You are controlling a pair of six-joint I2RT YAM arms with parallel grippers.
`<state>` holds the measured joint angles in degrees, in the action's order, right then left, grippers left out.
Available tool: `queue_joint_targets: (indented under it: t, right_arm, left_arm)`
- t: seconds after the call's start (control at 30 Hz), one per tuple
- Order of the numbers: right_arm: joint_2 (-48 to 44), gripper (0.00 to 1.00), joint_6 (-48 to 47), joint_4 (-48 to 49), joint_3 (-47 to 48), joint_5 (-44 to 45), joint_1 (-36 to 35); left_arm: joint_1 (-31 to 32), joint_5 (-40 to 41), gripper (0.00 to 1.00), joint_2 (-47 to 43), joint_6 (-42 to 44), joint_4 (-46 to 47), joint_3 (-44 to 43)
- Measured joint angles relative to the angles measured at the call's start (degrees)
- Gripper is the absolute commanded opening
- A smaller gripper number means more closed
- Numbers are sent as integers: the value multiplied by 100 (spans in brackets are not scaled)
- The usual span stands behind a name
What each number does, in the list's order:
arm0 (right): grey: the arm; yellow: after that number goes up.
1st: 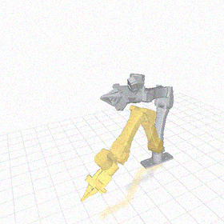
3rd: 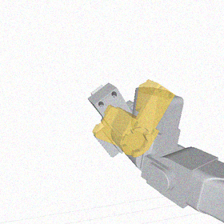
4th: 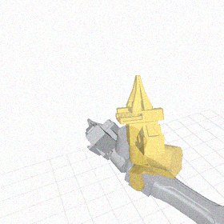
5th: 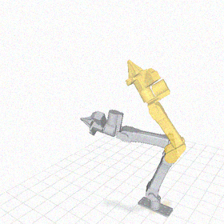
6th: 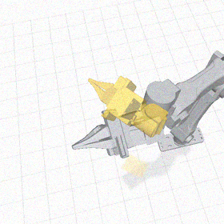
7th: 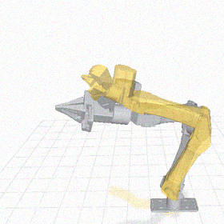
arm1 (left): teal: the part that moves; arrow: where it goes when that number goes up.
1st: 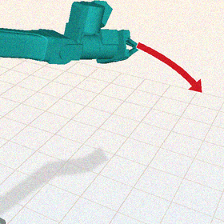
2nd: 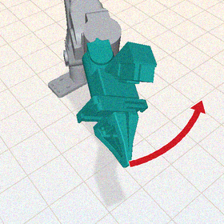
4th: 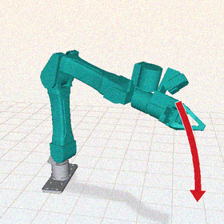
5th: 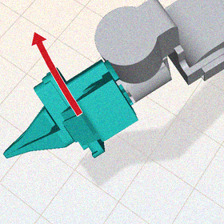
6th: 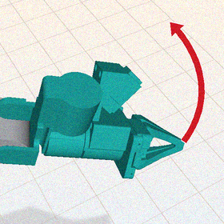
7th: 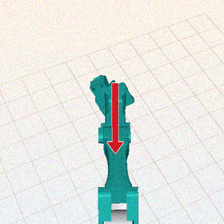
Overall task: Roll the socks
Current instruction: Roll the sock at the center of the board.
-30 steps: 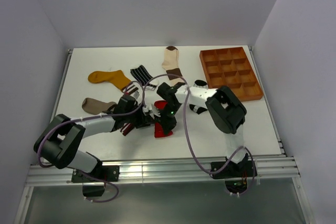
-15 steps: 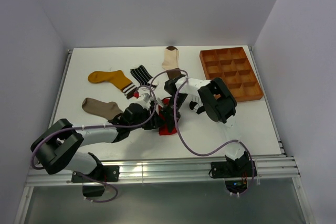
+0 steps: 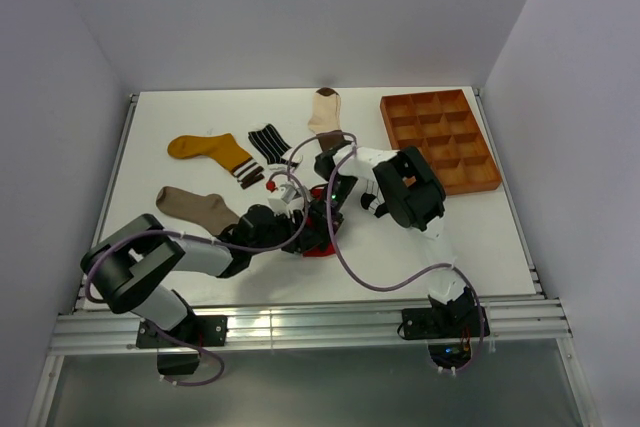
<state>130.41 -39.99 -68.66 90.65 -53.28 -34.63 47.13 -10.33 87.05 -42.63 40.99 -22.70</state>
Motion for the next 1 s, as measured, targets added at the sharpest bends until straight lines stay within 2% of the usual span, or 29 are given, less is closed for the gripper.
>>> queue_joint_targets:
  t: [0.23, 0.67, 0.77, 0.87, 0.9, 0.97, 1.0]
  right_arm:
    - [85, 11, -11, -144, 9, -111, 186]
    - [243, 11, 136, -293, 11, -208, 560]
    - [273, 12, 229, -297, 13, -223, 592]
    - [280, 17, 374, -271, 13, -188, 597]
    - [280, 23, 448, -243, 13, -168, 597]
    - [280, 30, 568, -192, 7, -125, 597]
    - [271, 35, 621, -166, -4, -111, 599]
  left_arm:
    - [7, -103, 49, 424, 0, 496, 205]
    - [70, -334, 45, 656, 20, 809, 247]
    - [76, -334, 38, 662, 20, 778, 232]
    - [85, -332, 17, 704, -7, 721, 190]
    - [92, -334, 8, 723, -15, 699, 170]
    - [94, -339, 0, 748, -37, 627, 120]
    - [96, -358, 0, 758, -66, 588, 87]
